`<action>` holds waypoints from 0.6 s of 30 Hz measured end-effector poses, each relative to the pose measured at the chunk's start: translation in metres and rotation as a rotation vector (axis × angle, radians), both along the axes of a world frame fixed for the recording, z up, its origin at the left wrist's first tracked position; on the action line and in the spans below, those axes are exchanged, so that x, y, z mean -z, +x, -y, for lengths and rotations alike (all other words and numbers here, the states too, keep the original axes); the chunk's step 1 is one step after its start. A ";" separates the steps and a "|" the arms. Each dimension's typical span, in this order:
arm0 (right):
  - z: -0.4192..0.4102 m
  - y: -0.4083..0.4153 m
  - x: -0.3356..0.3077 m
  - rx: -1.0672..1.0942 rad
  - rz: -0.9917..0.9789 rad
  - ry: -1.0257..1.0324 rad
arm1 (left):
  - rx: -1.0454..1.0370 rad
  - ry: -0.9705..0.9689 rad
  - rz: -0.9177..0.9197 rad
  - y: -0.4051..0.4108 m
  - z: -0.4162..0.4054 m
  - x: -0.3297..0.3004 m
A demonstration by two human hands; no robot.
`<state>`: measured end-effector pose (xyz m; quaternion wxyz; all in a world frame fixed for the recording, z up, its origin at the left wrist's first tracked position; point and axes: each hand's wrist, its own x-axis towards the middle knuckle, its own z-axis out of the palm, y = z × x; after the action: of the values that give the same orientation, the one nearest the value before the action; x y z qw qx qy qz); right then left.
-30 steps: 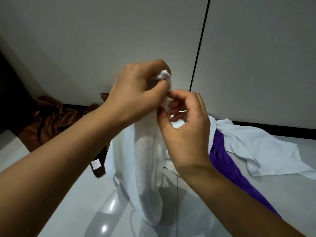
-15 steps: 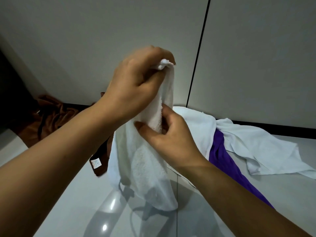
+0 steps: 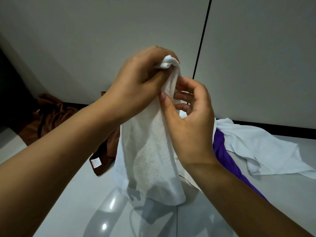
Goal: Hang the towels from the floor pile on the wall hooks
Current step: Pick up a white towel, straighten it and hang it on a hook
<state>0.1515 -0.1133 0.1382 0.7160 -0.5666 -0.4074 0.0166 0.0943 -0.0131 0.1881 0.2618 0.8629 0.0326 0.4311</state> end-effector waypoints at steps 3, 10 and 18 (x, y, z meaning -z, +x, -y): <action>0.000 0.004 -0.004 -0.088 0.010 -0.087 | 0.014 -0.015 -0.004 -0.001 0.001 0.001; 0.005 0.002 0.011 -0.592 -0.378 -0.297 | 0.003 -0.078 0.075 0.000 0.003 -0.002; 0.010 -0.046 0.062 -0.849 -0.506 -0.675 | -0.137 -0.231 0.201 -0.010 -0.004 -0.013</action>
<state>0.1055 -0.1234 0.0761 0.5022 -0.5288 -0.3871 0.5642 0.0840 -0.0090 0.2016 0.3310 0.7754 0.1145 0.5255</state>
